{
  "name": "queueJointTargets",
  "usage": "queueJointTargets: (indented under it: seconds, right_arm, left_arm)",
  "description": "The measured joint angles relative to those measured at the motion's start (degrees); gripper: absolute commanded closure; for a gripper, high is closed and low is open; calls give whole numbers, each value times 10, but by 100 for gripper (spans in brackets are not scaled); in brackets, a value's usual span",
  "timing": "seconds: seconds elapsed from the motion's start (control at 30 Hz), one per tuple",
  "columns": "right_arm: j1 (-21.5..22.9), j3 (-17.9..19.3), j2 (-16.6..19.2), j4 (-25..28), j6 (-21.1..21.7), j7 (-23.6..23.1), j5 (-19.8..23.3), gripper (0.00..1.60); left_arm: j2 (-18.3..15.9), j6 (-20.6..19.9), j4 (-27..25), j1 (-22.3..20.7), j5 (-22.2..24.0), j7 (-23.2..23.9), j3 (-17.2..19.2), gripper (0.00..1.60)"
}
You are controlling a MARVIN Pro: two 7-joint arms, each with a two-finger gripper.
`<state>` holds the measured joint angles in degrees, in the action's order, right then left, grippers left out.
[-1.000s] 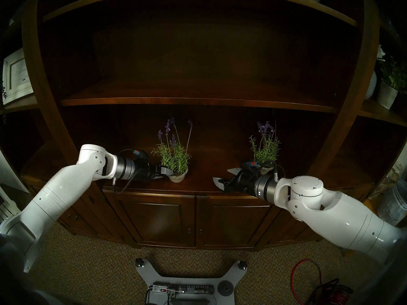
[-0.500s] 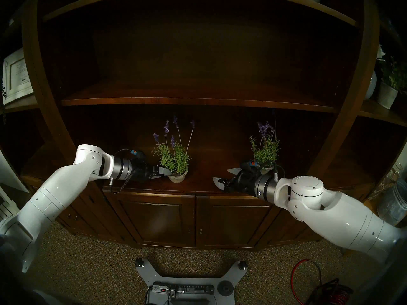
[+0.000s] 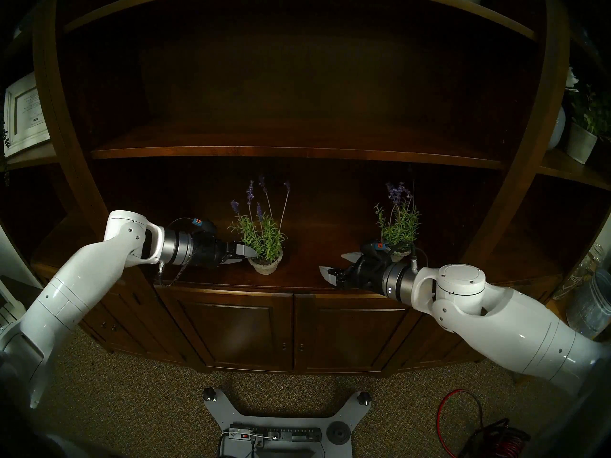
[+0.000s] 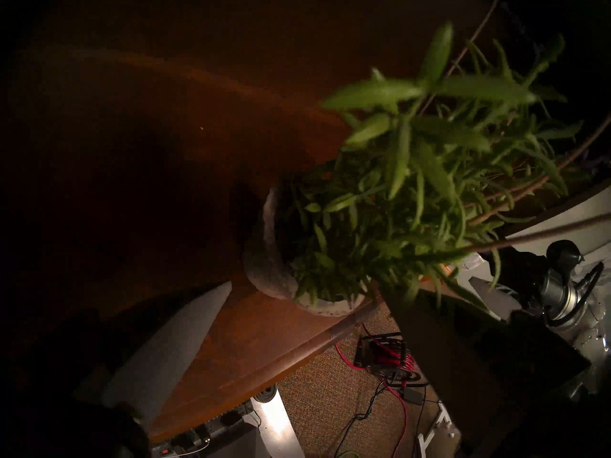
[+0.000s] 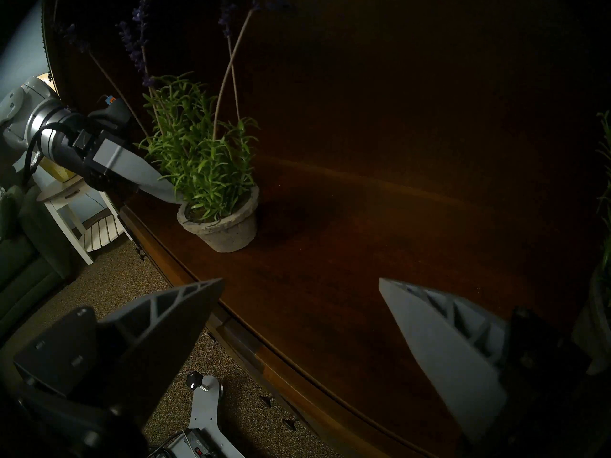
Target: Place the fake decorative plant upright
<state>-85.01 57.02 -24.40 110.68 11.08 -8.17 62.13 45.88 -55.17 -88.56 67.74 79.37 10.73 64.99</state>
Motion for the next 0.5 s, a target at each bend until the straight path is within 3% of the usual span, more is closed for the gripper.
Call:
queueJointTargets:
  seconds: [0.5]
  right_arm:
    - [0, 0, 0, 0, 0, 0, 0, 0]
  left_arm:
    - [-34, 1, -53, 43, 12, 7, 11, 0]
